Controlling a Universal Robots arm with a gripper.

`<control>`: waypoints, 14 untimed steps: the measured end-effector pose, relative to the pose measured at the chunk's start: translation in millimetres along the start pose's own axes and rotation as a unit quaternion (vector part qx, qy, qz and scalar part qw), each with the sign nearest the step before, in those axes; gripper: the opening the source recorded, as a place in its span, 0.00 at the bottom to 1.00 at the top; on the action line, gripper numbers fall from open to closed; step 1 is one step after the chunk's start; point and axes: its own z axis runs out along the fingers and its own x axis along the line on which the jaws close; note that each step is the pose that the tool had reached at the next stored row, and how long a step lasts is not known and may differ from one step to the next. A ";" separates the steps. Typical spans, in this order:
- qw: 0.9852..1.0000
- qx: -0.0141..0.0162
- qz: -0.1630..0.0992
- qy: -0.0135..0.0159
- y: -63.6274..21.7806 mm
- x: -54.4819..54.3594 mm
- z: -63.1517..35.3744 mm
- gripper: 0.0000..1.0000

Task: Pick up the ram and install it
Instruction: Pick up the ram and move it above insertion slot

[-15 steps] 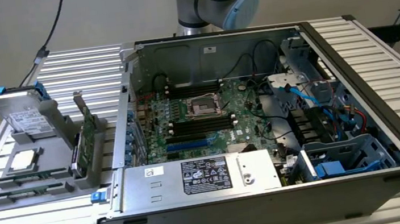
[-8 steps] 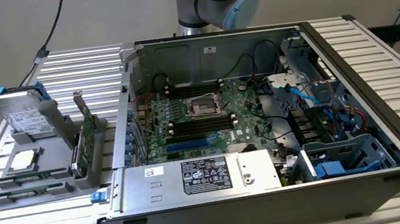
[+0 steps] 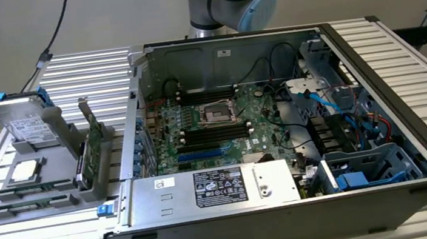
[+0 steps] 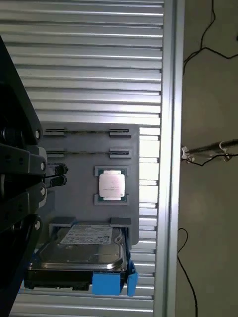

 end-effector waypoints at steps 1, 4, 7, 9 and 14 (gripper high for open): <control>1.000 0.001 -0.009 0.000 0.0 0.0 0.0 0.10; 0.999 0.002 -0.037 0.001 0.0 0.0 0.0 0.10; 0.998 0.004 -0.060 0.002 0.0 0.0 -0.1 0.10; 0.998 0.004 -0.065 0.002 0.5 0.4 -0.1 0.10; 0.998 0.004 -0.065 0.002 0.5 1.3 0.1 0.10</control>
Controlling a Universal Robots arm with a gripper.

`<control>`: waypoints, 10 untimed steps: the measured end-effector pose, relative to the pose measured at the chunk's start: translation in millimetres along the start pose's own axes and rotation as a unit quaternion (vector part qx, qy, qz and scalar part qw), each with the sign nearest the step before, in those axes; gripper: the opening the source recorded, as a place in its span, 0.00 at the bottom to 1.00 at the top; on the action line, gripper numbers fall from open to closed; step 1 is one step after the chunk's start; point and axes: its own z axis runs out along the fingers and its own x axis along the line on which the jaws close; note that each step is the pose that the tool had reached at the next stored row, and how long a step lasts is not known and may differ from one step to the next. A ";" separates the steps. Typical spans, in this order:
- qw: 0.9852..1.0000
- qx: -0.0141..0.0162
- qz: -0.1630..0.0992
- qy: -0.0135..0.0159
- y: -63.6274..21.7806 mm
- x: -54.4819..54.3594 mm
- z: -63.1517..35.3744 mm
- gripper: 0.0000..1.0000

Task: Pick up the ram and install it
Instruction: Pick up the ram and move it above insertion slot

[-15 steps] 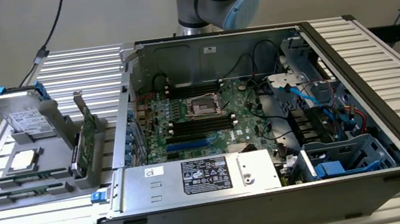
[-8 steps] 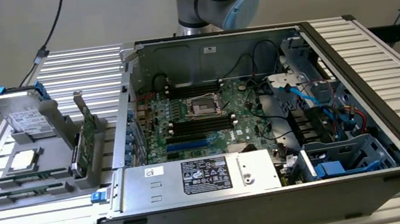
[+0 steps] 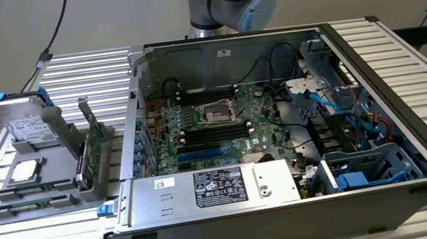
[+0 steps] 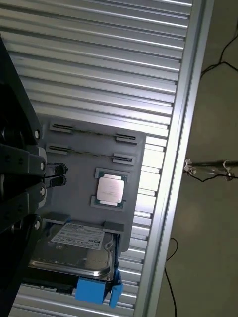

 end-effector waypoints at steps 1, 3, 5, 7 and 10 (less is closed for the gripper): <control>1.000 0.000 0.000 0.000 0.2 1.1 0.0 0.10; 1.000 0.000 0.000 -0.002 1.0 5.3 0.0 0.10; 1.000 0.001 0.000 -0.005 1.9 11.0 0.2 0.10; 1.000 0.001 0.000 -0.008 2.9 16.5 0.4 0.10; 1.000 0.002 -0.001 -0.012 4.1 23.5 0.6 0.10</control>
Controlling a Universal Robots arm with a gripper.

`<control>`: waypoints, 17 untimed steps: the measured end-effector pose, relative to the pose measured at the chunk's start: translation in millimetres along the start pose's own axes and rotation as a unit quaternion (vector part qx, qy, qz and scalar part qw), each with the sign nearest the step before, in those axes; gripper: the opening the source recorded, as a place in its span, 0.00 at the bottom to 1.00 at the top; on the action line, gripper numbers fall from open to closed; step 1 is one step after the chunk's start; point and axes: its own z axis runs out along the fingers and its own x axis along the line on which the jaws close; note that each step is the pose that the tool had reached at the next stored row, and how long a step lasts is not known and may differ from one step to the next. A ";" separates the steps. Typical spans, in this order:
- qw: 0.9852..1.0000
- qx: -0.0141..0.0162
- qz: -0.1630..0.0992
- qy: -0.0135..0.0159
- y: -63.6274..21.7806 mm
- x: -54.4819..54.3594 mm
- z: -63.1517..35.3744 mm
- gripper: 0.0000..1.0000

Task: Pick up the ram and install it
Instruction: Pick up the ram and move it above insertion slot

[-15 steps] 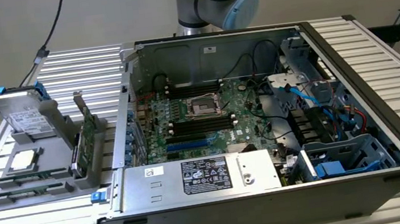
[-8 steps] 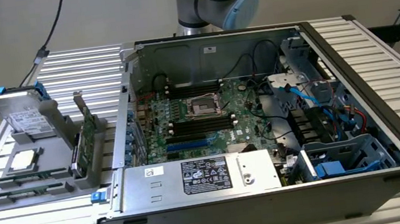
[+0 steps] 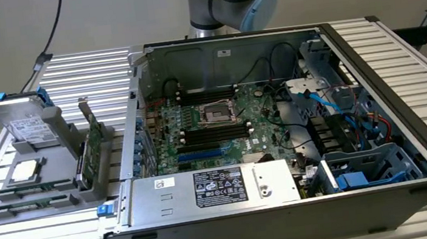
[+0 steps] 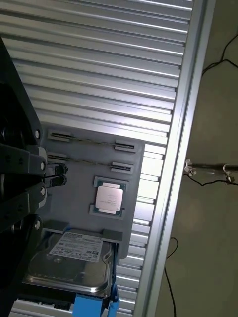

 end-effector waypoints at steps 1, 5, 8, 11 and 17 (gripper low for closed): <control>1.000 0.000 0.000 0.000 0.1 0.5 0.0 0.10; 1.000 0.000 0.000 0.000 0.1 0.5 0.0 0.12; 1.000 0.000 0.000 0.000 0.1 0.5 0.0 0.24; 1.000 0.000 0.000 0.000 0.1 0.5 0.0 0.42; 1.000 0.001 0.000 0.000 0.4 4.7 8.1 0.42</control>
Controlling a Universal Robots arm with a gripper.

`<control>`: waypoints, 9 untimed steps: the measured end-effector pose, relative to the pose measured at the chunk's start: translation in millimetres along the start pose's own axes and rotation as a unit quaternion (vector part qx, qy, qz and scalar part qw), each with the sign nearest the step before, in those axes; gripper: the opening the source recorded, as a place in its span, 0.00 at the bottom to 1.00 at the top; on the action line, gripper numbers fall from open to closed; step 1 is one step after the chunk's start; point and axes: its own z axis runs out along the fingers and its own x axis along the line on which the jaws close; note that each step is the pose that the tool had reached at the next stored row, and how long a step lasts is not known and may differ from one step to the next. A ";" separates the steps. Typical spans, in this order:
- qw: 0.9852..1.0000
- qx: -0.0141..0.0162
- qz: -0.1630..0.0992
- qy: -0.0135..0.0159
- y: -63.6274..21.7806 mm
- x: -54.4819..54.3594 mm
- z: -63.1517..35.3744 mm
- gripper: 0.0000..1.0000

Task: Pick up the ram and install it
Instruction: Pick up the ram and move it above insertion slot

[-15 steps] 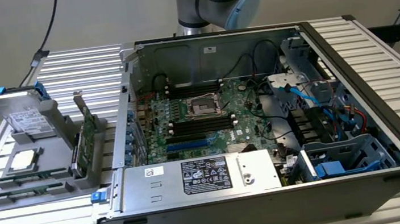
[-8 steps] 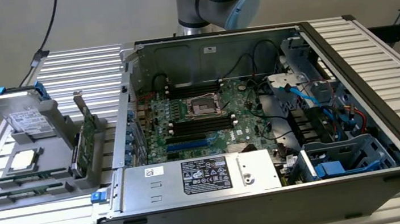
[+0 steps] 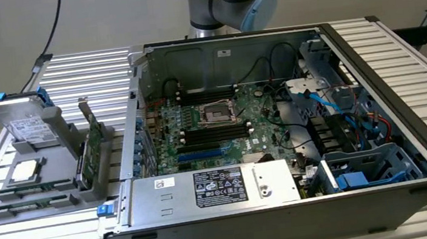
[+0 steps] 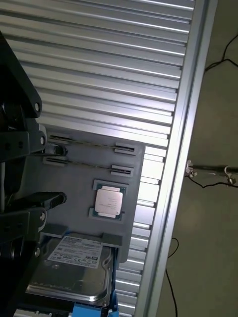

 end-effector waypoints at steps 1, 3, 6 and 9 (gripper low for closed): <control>1.000 0.000 0.000 0.000 0.2 1.7 1.8 0.42; 1.000 0.001 0.000 0.000 0.5 4.8 5.4 0.42; 1.000 0.002 0.000 0.000 1.1 9.1 10.8 0.42; 1.000 0.003 0.001 0.000 1.5 13.3 16.4 0.42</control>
